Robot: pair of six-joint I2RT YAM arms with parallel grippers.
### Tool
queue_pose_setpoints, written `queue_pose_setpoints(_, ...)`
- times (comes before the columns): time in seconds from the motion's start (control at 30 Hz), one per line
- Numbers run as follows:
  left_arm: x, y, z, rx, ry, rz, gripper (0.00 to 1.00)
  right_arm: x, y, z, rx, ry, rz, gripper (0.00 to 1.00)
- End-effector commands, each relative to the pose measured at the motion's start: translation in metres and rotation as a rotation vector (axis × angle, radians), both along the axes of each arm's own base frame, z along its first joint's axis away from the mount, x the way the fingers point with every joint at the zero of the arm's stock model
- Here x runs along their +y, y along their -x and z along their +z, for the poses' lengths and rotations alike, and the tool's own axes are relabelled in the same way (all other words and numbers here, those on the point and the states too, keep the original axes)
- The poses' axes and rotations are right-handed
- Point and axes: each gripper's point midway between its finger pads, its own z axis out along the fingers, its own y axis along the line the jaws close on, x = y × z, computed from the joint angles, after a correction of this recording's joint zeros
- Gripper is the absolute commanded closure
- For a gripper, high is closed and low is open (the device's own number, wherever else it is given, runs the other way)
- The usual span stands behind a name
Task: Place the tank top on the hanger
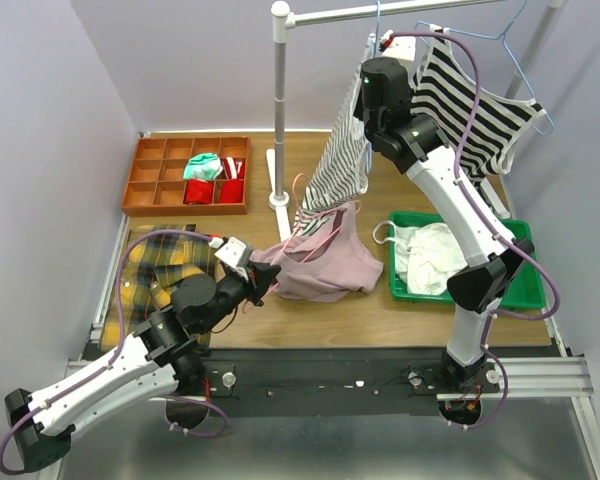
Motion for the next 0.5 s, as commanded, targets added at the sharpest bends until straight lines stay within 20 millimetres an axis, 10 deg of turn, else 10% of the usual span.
queue_pose_setpoints(0.0,0.014,0.001,0.047,-0.060,0.087,0.048,1.00,-0.020,0.001,0.012,-0.026,0.009,-0.036,0.88)
queue_pose_setpoints(0.47,0.033,0.014,0.090,-0.091,0.056,0.042,1.00,-0.058,-0.002,0.020,-0.037,0.078,-0.123,0.89)
